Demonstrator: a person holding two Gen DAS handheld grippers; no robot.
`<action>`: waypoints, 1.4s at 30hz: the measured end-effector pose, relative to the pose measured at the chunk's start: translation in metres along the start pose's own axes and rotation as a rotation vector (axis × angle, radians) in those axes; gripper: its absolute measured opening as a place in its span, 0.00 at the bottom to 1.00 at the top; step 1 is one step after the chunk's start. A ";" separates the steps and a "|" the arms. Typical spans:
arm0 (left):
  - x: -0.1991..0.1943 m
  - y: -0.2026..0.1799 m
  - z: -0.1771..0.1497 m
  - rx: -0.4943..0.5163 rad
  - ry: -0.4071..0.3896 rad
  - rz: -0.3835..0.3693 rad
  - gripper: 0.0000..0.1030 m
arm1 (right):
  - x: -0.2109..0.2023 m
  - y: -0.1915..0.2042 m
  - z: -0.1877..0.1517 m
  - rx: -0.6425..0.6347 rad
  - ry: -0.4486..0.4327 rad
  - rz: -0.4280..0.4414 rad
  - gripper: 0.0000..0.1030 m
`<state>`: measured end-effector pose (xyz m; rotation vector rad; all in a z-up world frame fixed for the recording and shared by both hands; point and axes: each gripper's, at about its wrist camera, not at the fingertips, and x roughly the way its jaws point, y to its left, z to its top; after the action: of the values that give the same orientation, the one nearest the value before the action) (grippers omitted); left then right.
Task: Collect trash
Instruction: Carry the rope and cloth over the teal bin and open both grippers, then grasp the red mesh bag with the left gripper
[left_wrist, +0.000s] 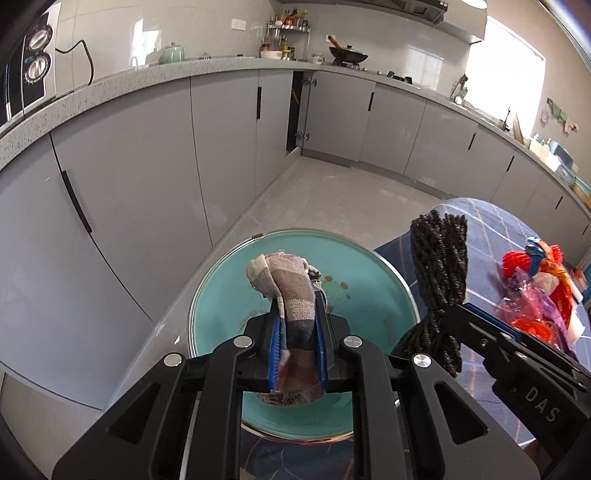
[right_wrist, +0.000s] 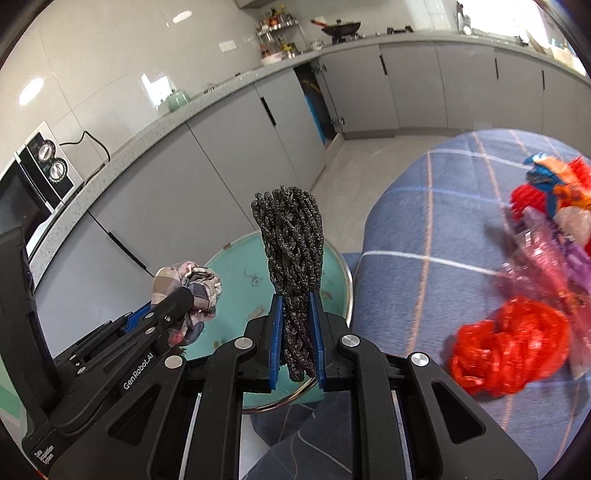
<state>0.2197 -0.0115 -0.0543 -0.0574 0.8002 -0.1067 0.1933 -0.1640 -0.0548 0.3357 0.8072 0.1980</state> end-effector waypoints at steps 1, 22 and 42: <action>0.003 0.001 -0.001 0.000 0.007 0.003 0.15 | 0.005 0.001 -0.001 0.000 0.010 -0.001 0.15; 0.014 0.001 -0.011 0.039 -0.009 0.186 0.56 | 0.001 -0.010 -0.005 0.004 -0.030 -0.016 0.45; -0.027 -0.053 -0.017 0.101 -0.083 0.104 0.84 | -0.090 -0.074 -0.019 0.096 -0.197 -0.143 0.45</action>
<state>0.1853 -0.0613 -0.0419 0.0746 0.7129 -0.0460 0.1221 -0.2552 -0.0331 0.3804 0.6443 -0.0081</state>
